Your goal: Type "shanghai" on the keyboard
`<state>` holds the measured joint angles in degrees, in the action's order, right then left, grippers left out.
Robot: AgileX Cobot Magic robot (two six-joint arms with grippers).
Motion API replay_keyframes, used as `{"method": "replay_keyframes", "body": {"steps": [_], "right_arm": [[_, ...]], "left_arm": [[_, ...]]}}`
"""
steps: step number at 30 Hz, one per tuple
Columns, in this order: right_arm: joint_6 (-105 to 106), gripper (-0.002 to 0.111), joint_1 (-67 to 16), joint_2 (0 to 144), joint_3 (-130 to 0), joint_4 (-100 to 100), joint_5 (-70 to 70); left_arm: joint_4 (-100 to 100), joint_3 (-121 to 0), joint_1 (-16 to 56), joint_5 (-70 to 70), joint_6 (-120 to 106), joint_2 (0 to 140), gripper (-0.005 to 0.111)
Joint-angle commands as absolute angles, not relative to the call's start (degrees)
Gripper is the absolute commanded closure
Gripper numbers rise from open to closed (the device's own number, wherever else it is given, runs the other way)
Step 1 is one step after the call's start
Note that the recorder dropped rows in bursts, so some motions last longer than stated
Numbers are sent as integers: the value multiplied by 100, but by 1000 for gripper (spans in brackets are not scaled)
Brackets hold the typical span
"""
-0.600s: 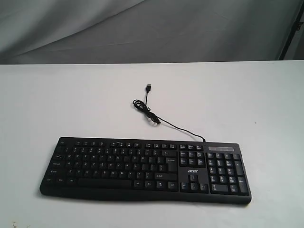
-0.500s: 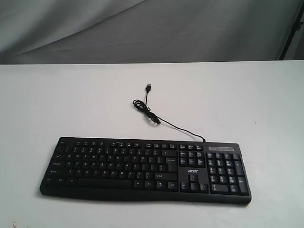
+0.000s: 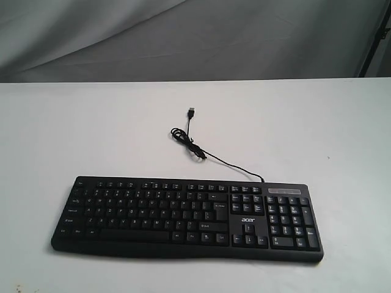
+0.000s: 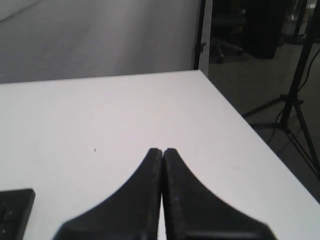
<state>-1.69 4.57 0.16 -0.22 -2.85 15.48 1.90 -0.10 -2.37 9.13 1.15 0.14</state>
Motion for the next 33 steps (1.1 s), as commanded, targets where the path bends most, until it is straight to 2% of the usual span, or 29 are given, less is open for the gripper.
{"method": "replay_keyframes", "body": {"steps": [1,7,13,15,17,20,21,25,28,33], "right_arm": [[-173,108,458,0,0,-344,710],[-173,108,458,0,0,-344,543],[-171,108,458,0,0,-343,-731],[-171,108,458,0,0,-343,-1300],[-504,108,458,0,0,-343,-2828],[-2680,108,458,0,0,-343,-4121],[-2890,108,458,0,-111,-422,-4028],[-4169,108,458,635,-1532,-1642,-2217],[-5298,108,458,1820,-2563,-3449,-2227],[-5221,108,458,4018,-4308,-5296,-2314]], "left_arm": [[190,0,-200,879,131,0,107],[190,0,-200,879,131,0,107],[190,0,-200,879,131,0,107],[190,0,-200,879,131,0,107],[190,0,-200,879,131,0,107],[190,0,-200,879,131,0,107],[190,0,-200,879,131,0,107],[190,0,-200,879,131,0,107],[190,0,-200,879,131,0,107],[190,0,-200,879,131,0,107]]}}
